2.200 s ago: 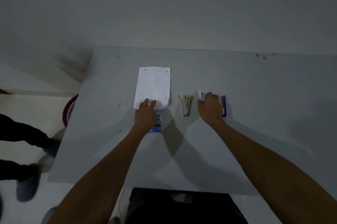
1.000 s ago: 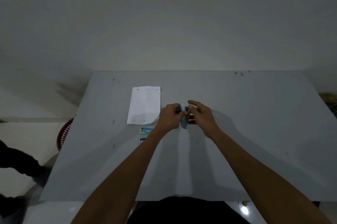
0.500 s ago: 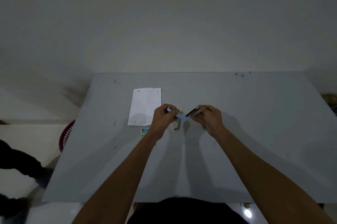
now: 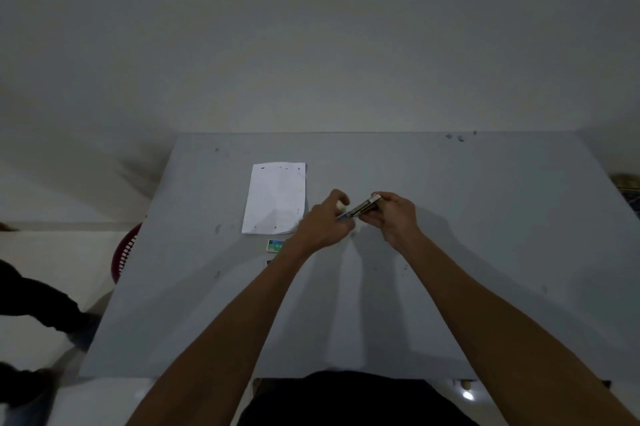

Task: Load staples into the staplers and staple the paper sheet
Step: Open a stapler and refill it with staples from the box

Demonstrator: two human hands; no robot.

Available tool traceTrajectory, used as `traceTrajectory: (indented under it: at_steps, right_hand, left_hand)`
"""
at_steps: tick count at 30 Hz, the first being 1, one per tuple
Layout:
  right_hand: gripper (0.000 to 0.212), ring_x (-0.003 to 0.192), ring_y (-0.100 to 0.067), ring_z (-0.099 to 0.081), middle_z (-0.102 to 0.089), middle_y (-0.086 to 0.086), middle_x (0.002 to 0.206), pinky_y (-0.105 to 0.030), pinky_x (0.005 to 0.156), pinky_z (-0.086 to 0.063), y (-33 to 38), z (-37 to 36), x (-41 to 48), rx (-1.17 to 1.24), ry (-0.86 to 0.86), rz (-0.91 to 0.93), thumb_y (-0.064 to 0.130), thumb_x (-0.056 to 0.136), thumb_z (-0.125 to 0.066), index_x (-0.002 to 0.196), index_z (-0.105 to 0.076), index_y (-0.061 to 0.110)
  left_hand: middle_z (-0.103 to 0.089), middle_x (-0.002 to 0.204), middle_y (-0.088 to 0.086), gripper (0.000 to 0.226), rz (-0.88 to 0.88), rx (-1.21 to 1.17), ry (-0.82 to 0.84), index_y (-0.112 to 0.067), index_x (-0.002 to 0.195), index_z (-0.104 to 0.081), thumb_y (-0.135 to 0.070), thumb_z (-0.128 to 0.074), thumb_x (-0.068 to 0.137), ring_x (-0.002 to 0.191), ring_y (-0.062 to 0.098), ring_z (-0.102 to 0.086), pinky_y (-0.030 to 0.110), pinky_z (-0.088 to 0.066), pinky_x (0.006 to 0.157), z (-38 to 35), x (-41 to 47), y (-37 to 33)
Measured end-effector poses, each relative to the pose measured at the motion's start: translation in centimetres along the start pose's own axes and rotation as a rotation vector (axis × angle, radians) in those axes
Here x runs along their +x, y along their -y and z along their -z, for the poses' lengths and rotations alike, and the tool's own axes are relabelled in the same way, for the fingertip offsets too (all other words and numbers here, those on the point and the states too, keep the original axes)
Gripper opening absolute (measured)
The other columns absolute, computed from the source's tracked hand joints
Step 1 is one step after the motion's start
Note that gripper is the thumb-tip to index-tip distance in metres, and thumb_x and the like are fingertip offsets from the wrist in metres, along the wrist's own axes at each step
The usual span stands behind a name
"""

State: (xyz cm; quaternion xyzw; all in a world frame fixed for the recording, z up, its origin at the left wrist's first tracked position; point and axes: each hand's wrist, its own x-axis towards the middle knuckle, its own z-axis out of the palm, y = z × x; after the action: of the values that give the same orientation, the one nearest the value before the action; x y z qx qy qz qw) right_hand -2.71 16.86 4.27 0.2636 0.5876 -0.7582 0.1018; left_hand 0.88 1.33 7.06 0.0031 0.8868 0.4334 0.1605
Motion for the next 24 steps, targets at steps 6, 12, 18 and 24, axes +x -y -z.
traceTrajectory:
  at_steps: [6,12,18,24]
  right_hand:
    - [0.020,0.087,-0.035,-0.070,-0.069,-0.026,0.097,-0.041,0.069,-0.061,-0.3,-0.9,-0.6,-0.054,0.042,0.023,-0.006,0.090,-0.050,0.103,-0.065,-0.005]
    - [0.022,0.090,-0.036,-0.070,-0.068,-0.026,0.099,-0.046,0.076,-0.060,-0.9,-1.4,-0.9,-0.080,0.060,0.046,-0.007,0.090,-0.048,0.105,-0.064,-0.005]
    - [0.021,0.087,-0.030,-0.070,-0.070,-0.019,0.098,-0.039,0.070,-0.060,-1.0,-1.3,-1.1,-0.156,0.075,0.049,-0.001,0.092,-0.049,0.105,-0.066,0.001]
    - [0.019,0.076,-0.018,-0.065,-0.070,-0.010,0.091,-0.038,0.072,-0.057,-1.1,-0.9,-1.0,-0.266,0.050,0.071,0.006,0.091,-0.053,0.102,-0.069,0.008]
  left_hand:
    - [-0.066,0.103,0.006,0.040,-0.250,0.489,-0.099,-0.031,0.132,-0.032,-0.022,-0.047,0.096,0.083,0.024,-0.062,0.032,-0.041,0.063,-0.9,0.8,-0.3]
    - [-0.067,0.103,0.009,0.044,-0.317,0.459,-0.136,-0.025,0.135,-0.036,-0.012,-0.047,0.094,0.081,0.024,-0.062,0.027,-0.040,0.061,-0.8,0.5,0.4]
    - [-0.067,0.098,0.011,0.042,-0.316,0.453,-0.118,-0.020,0.134,-0.038,-0.011,-0.049,0.094,0.069,0.016,-0.050,0.026,-0.037,0.060,-0.6,0.5,0.8]
    - [-0.064,0.091,0.012,0.041,-0.330,0.406,-0.043,-0.020,0.130,-0.039,-0.007,-0.051,0.092,0.066,0.018,-0.050,0.027,-0.040,0.059,-0.4,0.9,1.0]
